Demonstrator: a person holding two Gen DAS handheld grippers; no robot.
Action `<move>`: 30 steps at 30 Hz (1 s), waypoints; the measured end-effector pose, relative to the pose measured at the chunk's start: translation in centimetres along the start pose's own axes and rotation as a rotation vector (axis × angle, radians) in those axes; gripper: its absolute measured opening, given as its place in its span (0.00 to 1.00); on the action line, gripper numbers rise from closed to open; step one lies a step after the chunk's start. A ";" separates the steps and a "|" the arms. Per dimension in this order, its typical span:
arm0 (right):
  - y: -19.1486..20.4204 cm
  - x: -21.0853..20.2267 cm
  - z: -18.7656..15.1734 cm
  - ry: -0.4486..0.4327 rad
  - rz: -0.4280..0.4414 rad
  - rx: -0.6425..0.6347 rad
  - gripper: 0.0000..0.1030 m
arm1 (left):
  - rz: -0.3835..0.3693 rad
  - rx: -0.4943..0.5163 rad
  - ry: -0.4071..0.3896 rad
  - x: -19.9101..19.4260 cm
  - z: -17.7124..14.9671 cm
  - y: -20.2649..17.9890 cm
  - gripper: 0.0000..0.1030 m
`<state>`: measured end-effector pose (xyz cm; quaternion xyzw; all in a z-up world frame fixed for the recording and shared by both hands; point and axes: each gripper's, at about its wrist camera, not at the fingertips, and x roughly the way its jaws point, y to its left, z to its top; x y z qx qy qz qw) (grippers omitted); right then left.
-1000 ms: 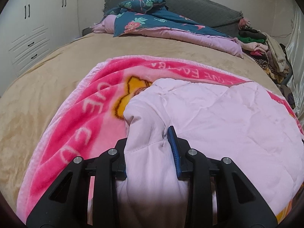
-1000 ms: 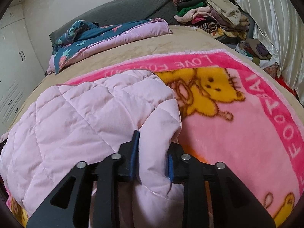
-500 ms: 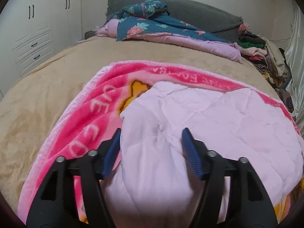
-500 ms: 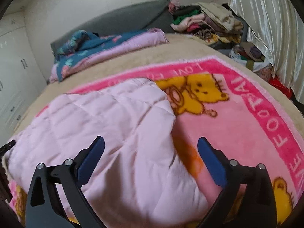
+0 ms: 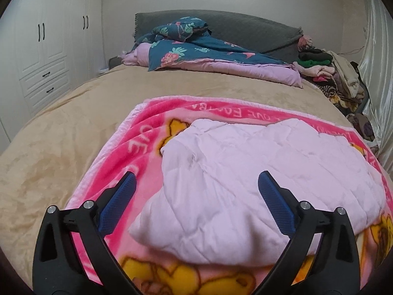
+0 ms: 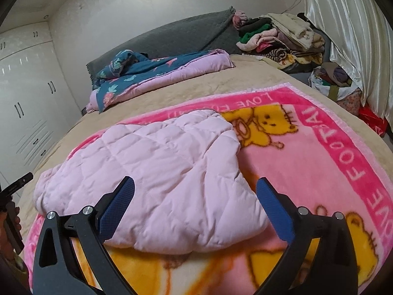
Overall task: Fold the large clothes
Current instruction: 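Open both tools and release the jacket edge, then grasp the side of the folded jacket with both tools and lift it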
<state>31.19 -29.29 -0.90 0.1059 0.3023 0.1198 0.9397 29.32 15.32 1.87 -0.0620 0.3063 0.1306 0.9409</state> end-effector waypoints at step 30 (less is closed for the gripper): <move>-3.5 6.6 -6.8 0.167 0.054 0.478 0.96 | -0.323 -0.585 0.260 6.2 -8.1 3.8 0.91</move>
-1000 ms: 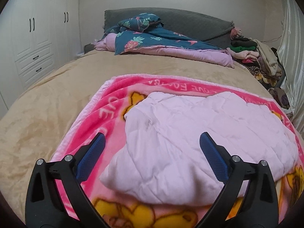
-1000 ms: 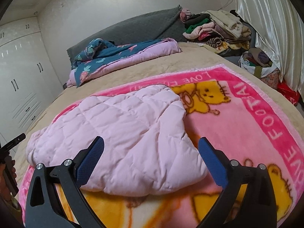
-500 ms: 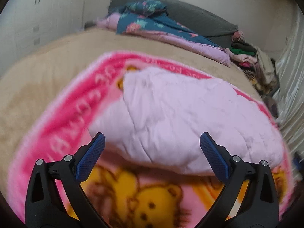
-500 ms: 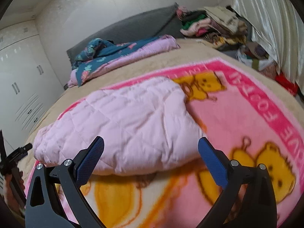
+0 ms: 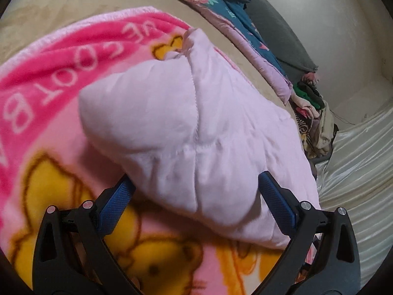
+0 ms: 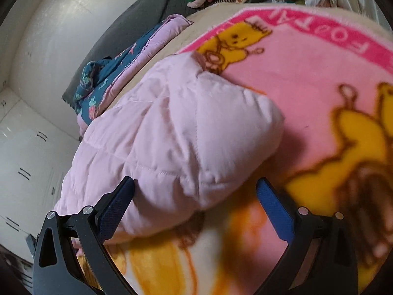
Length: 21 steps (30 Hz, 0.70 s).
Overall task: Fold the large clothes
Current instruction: 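Grasp the side of the folded jacket with both tools and lift it, then fold the lifted jacket side over the rest of the jacket with both tools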
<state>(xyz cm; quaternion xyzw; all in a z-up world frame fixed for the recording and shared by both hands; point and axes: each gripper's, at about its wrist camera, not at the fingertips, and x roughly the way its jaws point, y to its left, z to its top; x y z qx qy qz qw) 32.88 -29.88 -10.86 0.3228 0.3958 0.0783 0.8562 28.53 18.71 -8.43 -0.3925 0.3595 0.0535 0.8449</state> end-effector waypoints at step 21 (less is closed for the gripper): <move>4.7 -0.1 1.2 -0.120 0.079 -0.258 0.39 | 0.066 0.212 -0.113 -0.1 0.1 -3.3 0.43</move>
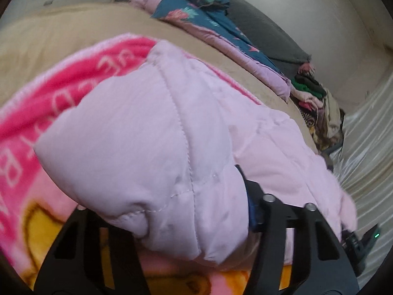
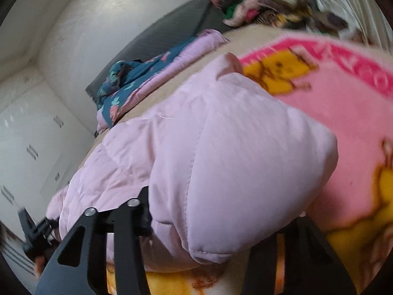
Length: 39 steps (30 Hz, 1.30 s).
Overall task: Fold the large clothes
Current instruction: 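Fold the lifted jacket side over the rest of the jacket with both tools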
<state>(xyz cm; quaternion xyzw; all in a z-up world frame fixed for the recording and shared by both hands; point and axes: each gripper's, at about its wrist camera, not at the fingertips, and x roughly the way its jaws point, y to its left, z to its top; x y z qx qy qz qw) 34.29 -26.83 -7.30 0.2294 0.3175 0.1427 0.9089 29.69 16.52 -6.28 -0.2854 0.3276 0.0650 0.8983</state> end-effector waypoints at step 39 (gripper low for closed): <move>3.9 -16.9 -7.9 0.049 0.045 -0.112 0.35 | 0.040 0.212 -0.031 -14.9 -7.5 0.2 0.38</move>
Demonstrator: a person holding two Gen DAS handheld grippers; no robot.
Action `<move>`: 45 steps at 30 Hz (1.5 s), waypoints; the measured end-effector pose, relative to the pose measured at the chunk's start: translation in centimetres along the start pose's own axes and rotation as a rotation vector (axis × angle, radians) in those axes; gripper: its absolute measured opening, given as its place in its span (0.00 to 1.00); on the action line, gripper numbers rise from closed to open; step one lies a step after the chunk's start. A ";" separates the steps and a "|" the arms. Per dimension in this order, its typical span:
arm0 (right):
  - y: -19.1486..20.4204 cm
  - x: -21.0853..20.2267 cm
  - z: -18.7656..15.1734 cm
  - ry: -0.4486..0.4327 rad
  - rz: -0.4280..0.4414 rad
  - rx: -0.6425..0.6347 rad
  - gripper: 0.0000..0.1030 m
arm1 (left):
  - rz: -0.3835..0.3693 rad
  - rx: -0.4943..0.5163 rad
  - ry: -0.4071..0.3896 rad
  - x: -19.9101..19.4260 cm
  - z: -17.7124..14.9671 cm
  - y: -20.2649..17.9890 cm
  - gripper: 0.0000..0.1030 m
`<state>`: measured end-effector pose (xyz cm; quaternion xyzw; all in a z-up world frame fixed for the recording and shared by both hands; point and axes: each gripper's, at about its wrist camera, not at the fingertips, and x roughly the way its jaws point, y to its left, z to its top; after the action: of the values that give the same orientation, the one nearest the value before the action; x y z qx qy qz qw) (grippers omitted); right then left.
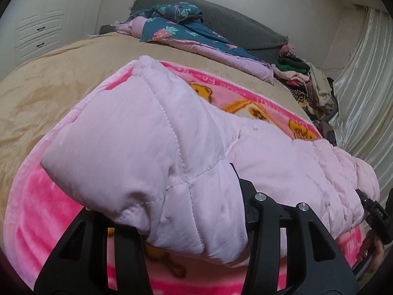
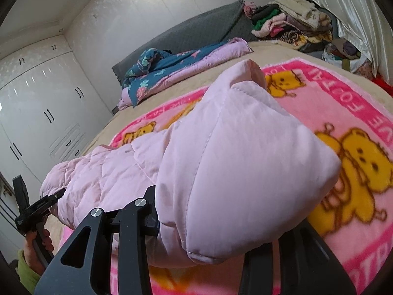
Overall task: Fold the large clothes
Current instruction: 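Fold the lifted jacket side over the rest of the jacket with both tools, then open both tools to release the folded jacket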
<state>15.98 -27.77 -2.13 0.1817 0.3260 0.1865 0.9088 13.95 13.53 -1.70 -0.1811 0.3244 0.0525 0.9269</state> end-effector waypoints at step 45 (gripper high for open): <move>0.3 -10.1 -5.1 -0.051 -0.193 -0.042 0.95 | 0.030 0.069 -0.023 -9.6 -5.5 0.3 0.91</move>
<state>5.29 -31.08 -0.43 0.1352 0.3147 0.1000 0.9342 3.16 11.95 0.19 -0.1433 0.3180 0.0575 0.9354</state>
